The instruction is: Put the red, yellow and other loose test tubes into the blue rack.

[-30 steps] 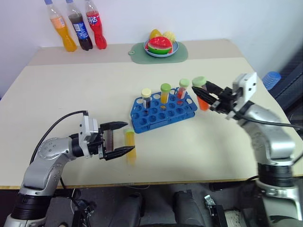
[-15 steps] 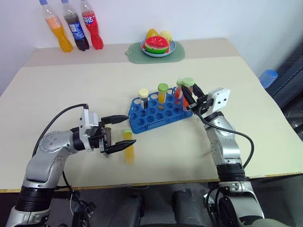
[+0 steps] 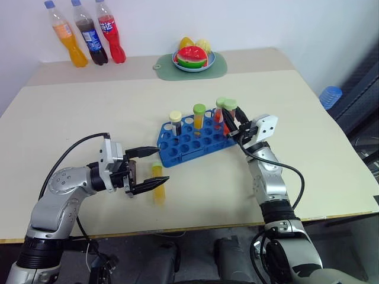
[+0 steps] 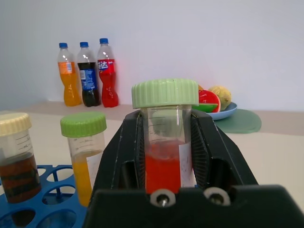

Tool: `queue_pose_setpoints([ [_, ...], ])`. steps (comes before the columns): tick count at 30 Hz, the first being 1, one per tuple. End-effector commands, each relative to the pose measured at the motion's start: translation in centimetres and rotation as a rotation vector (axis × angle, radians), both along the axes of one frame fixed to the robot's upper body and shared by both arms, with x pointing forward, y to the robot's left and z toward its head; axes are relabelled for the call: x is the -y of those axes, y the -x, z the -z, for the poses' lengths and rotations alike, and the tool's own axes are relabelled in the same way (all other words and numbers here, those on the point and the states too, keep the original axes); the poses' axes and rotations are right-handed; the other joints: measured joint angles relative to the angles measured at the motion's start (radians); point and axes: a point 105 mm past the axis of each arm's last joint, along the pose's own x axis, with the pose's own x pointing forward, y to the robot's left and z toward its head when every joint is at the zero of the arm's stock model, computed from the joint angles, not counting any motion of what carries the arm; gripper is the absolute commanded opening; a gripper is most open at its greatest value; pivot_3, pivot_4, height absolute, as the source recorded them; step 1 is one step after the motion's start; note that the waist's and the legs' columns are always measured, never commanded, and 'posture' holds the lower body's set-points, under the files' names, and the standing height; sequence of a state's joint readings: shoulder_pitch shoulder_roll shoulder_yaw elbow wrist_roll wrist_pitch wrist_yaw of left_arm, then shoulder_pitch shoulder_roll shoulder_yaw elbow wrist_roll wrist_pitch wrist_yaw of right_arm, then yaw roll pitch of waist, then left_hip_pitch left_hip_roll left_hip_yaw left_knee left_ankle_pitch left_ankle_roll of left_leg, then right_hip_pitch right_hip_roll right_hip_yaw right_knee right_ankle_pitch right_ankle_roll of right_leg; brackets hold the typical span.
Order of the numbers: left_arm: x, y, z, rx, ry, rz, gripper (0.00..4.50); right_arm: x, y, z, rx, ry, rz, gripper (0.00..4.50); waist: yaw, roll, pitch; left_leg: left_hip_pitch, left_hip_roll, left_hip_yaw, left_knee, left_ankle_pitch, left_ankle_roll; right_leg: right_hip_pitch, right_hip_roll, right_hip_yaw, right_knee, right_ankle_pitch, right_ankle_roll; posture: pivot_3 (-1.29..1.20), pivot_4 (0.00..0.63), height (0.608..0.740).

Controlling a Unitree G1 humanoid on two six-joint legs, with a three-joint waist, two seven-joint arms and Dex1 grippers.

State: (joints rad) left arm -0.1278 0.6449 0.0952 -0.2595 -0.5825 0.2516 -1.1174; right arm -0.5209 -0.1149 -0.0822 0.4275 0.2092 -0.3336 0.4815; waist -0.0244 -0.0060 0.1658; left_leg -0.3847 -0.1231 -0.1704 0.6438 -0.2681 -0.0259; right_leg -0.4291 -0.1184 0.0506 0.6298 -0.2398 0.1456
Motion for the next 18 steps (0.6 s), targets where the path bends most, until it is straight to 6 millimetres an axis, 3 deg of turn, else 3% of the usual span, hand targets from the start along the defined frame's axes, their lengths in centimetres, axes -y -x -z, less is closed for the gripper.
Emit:
queue_pose_setpoints([
  [1,0.0,0.4,-1.2,0.034,0.028,0.001,4.50,-0.9,0.3,-0.3,0.015,-0.022,-0.063,1.84,-0.005,0.000,0.000,0.000,0.000,0.000,0.000,0.000,0.000,0.000,0.000,0.000,0.000,0.000,0.000,0.00,0.150,0.740],
  [6,0.2,0.4,-1.7,0.015,0.076,-0.021,4.50,-0.2,1.2,-0.6,0.060,0.102,-0.042,4.17,-0.010,0.001,0.001,0.000,0.000,0.000,-0.001,0.000,0.000,0.000,0.000,0.000,0.000,0.000,0.000,0.00,0.150,0.740],
  [12,0.3,-0.2,-3.0,-0.007,0.177,-0.088,4.50,1.0,3.5,-1.1,0.032,0.219,-0.066,4.17,0.004,0.001,0.001,0.000,0.000,0.000,0.000,-0.001,0.000,0.000,0.000,0.000,0.000,0.000,0.000,0.00,0.150,0.740],
  [18,0.3,-0.9,-4.3,-0.109,0.317,-0.132,4.50,2.9,6.0,-0.2,-0.076,0.250,-0.051,4.17,0.014,0.001,0.000,0.000,0.000,0.000,0.000,-0.002,0.002,0.000,0.000,0.000,0.000,0.000,0.000,0.00,0.150,0.740],
])
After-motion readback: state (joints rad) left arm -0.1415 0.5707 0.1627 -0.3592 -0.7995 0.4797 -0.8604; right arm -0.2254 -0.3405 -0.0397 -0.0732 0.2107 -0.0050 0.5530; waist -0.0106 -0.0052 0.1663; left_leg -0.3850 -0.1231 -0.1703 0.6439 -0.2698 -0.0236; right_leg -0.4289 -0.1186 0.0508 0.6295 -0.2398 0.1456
